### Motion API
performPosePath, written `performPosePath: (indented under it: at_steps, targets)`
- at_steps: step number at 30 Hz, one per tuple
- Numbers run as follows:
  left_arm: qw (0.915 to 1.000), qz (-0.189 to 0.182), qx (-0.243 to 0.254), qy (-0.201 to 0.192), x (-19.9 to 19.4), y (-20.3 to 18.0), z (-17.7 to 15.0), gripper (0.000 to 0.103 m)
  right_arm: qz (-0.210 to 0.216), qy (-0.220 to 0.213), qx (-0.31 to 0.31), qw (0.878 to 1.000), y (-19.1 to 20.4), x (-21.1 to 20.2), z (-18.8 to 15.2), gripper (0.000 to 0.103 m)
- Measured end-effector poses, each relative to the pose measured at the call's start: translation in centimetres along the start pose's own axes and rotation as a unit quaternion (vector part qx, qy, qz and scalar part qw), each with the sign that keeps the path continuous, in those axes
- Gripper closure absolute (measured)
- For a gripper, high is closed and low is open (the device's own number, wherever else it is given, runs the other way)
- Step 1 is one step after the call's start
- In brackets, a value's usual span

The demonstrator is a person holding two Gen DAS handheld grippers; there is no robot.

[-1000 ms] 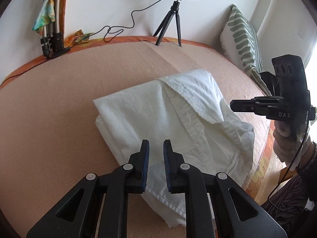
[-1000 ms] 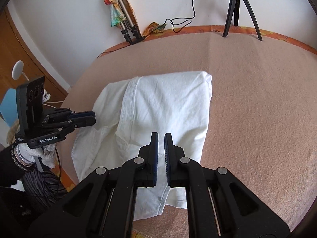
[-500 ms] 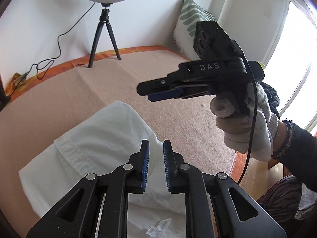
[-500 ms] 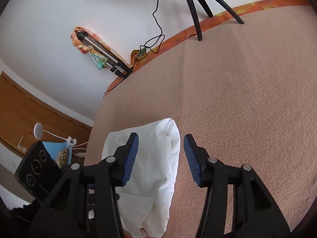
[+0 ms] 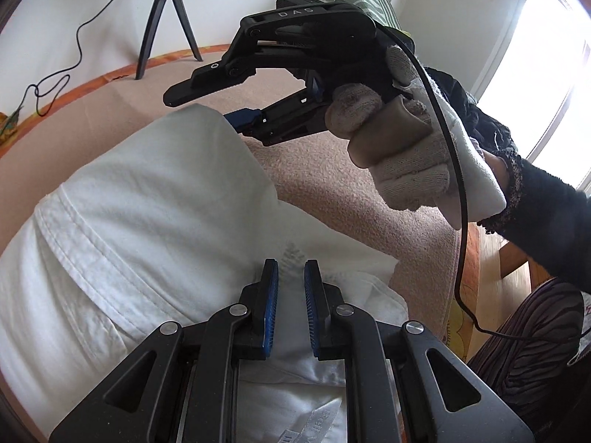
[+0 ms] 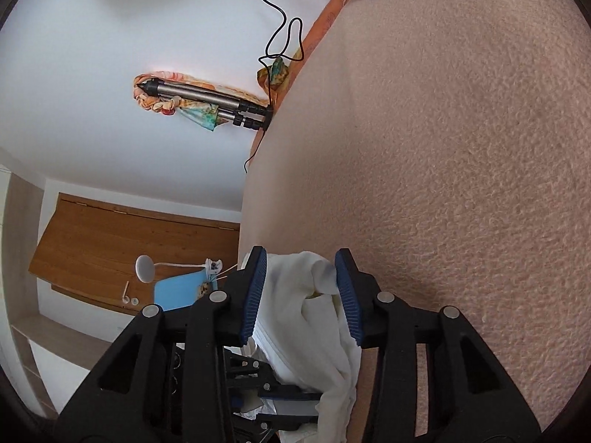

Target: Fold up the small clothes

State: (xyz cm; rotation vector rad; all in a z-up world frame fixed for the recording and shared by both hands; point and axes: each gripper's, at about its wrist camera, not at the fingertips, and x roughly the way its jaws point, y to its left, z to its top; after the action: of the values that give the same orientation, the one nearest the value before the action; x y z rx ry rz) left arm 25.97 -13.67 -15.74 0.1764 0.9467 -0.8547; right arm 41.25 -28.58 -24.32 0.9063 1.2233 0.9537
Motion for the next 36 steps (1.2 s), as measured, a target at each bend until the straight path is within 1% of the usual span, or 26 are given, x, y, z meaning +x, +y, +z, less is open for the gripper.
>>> performPosePath:
  at_steps: [2, 6, 7, 9, 10, 12, 14, 17, 18, 19, 20, 21, 23, 24, 25, 26, 27, 28, 29, 30, 31, 32, 33, 35, 36]
  targets:
    - [1.0000, -0.001, -0.001, -0.001, -0.1, 0.0, -0.1, 0.090, 0.002, 0.005, 0.006, 1.000, 0.0, -0.3, -0.4, 0.068]
    - [1.0000, -0.004, -0.001, -0.003, -0.1, 0.0, -0.2, 0.090, -0.009, -0.007, 0.004, 1.000, 0.2, -1.9, -1.2, 0.068]
    - [1.0000, -0.006, -0.002, -0.004, -0.1, 0.2, -0.2, 0.090, -0.002, -0.003, 0.008, 1.000, 0.2, -2.1, -1.4, 0.068]
    - [1.0000, -0.006, -0.001, -0.005, -0.1, 0.2, -0.2, 0.090, -0.017, 0.009, 0.000, 1.000, 0.5, -1.8, -1.6, 0.068]
    - [1.0000, -0.005, 0.000, -0.005, 0.0, 0.4, -0.2, 0.090, -0.017, 0.018, 0.001, 1.000, 0.5, -1.4, -1.7, 0.068]
    - [1.0000, -0.005, 0.001, -0.005, 0.0, 0.3, -0.2, 0.090, -0.003, 0.039, 0.007, 0.999, 0.3, -0.2, -1.7, 0.068]
    - [1.0000, -0.002, 0.004, -0.006, 0.2, 0.3, -0.2, 0.090, 0.000, 0.042, 0.009, 0.999, 0.3, 0.8, -1.5, 0.068]
    - [0.9999, 0.005, 0.010, -0.008, 0.2, -0.1, -0.4, 0.090, 0.029, 0.013, 0.027, 0.999, -0.1, 1.1, -0.6, 0.069]
    - [0.9999, 0.006, 0.011, -0.009, 0.3, -0.2, -0.5, 0.090, 0.028, -0.004, 0.027, 0.999, -0.1, 0.8, -0.2, 0.072]
    - [0.9998, 0.008, 0.013, -0.011, 0.2, -0.3, -0.6, 0.090, 0.025, -0.020, 0.026, 0.999, 0.0, 0.3, 0.3, 0.083]
    - [0.9998, 0.010, 0.014, -0.012, 0.2, -0.4, -0.6, 0.090, 0.023, -0.019, 0.028, 0.999, 0.0, 0.1, 0.6, 0.092]
    - [0.9997, 0.011, 0.015, -0.013, 0.2, -0.5, -0.7, 0.090, 0.014, -0.017, 0.028, 0.999, 0.1, 0.1, 0.7, 0.095]
    - [0.9998, 0.009, 0.015, -0.013, 0.2, -0.6, -0.8, 0.090, -0.018, -0.017, 0.005, 1.000, 0.8, 0.0, 0.5, 0.096]
    - [0.9998, 0.006, 0.014, -0.014, 0.2, -0.6, -0.9, 0.090, -0.019, -0.018, 0.004, 1.000, 1.0, -0.3, 0.5, 0.097]
    - [0.9998, 0.005, 0.012, -0.014, 0.2, -0.5, -0.9, 0.090, -0.009, -0.017, 0.012, 1.000, 1.1, -0.6, 0.5, 0.097]
    - [0.9998, 0.003, 0.011, -0.014, 0.2, -0.4, -0.8, 0.090, -0.015, -0.017, 0.005, 1.000, 1.6, -0.8, 0.5, 0.098]
    - [0.9998, 0.002, 0.010, -0.015, 0.2, -0.4, -0.8, 0.090, -0.034, -0.019, -0.017, 0.999, 2.3, -1.0, 0.4, 0.099]
    - [0.9999, 0.001, 0.009, -0.014, 0.2, -0.3, -0.8, 0.090, -0.080, -0.021, -0.058, 0.995, 3.5, -0.7, 0.3, 0.100]
    - [0.9999, -0.001, 0.007, -0.014, 0.3, -0.2, -0.8, 0.090, -0.144, -0.021, -0.101, 0.984, 4.6, 0.1, 0.2, 0.100]
    - [0.9999, -0.002, 0.006, -0.013, 0.2, -0.1, -0.7, 0.090, -0.197, -0.015, -0.137, 0.971, 5.3, 1.1, 0.1, 0.100]
    - [0.9999, -0.001, 0.006, -0.013, 0.2, -0.1, -0.7, 0.090, -0.236, -0.008, -0.172, 0.956, 5.9, 2.0, -0.1, 0.100]
    - [0.9999, -0.002, 0.005, -0.014, 0.0, -0.1, -0.6, 0.090, -0.259, -0.002, -0.190, 0.947, 6.3, 2.6, -0.1, 0.100]
    - [0.9999, -0.003, 0.003, -0.015, -0.3, 0.0, -0.5, 0.090, -0.270, 0.002, -0.199, 0.942, 6.5, 2.8, 0.0, 0.100]
    - [0.9995, -0.011, -0.011, -0.026, -1.5, 0.3, -0.5, 0.090, -0.249, -0.010, -0.185, 0.950, 6.7, 1.6, 0.0, 0.100]
    - [0.9992, -0.014, -0.018, -0.034, -2.5, 0.4, -0.6, 0.090, -0.243, -0.017, -0.186, 0.952, 6.9, 0.9, -0.2, 0.100]
